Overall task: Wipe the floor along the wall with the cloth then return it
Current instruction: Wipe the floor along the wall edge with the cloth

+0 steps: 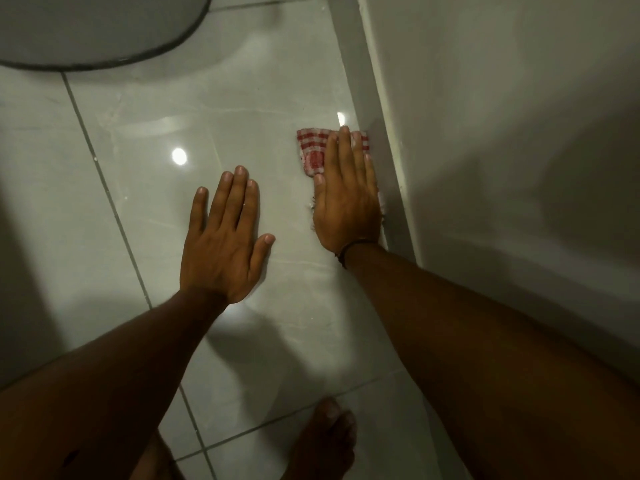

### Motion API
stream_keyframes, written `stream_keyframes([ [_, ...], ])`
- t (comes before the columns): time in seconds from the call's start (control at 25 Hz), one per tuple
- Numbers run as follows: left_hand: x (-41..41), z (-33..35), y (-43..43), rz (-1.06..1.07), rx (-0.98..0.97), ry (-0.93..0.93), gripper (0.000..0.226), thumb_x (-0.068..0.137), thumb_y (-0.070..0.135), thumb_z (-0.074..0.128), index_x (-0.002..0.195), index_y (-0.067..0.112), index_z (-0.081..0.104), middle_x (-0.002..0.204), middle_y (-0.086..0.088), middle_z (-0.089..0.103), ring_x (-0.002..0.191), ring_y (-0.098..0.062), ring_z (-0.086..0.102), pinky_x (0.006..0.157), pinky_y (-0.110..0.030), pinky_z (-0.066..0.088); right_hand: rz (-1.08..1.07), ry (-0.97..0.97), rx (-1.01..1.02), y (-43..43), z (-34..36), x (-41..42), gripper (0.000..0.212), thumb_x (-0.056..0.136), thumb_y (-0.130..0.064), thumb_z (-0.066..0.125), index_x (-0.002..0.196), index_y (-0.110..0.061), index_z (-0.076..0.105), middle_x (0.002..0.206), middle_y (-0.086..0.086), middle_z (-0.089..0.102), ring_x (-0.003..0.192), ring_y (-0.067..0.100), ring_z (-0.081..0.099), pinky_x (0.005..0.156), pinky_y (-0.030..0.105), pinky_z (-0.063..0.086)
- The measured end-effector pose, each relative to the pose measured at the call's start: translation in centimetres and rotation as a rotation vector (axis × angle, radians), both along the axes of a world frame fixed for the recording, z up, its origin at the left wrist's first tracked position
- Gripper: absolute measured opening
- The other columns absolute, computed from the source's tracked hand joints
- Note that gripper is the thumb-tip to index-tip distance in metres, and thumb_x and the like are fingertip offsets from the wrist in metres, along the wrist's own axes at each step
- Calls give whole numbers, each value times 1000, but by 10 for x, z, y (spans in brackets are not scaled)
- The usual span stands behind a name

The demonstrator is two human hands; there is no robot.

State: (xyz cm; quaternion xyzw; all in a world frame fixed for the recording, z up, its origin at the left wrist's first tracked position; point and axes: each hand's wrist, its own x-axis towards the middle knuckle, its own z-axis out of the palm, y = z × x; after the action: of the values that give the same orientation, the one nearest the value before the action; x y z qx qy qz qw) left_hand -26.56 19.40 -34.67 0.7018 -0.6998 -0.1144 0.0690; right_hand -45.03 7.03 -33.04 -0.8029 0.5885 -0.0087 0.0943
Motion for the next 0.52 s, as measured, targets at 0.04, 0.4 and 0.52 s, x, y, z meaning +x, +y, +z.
stream_keyframes([
  [0.04, 1, 0, 0, 0, 1, -3, 81, 109, 49, 30, 173, 2, 13, 183, -21, 8, 171, -33, 3, 138, -56, 4, -11, -24, -6, 9, 0, -4, 61, 109, -36, 30, 161, -6, 25, 170, 16, 24, 158, 34, 19, 130, 45, 15],
  [0.4, 1, -1, -1, 1, -7, 16, 83, 108, 49, 31, 173, 1, 13, 183, -21, 7, 171, -34, 3, 138, -55, 2, -147, -1, 121, 72, 7, -29, 62, 107, -33, 32, 163, -8, 19, 172, 15, 19, 159, 34, 13, 130, 47, 12],
  [0.52, 2, -1, -1, -1, -10, 18, 83, 108, 49, 29, 173, 1, 13, 183, -21, 8, 171, -34, 4, 138, -56, 4, -193, 42, 163, 92, 10, -36, 65, 106, -36, 30, 163, -10, 13, 173, 14, 14, 160, 33, 8, 130, 50, 14],
])
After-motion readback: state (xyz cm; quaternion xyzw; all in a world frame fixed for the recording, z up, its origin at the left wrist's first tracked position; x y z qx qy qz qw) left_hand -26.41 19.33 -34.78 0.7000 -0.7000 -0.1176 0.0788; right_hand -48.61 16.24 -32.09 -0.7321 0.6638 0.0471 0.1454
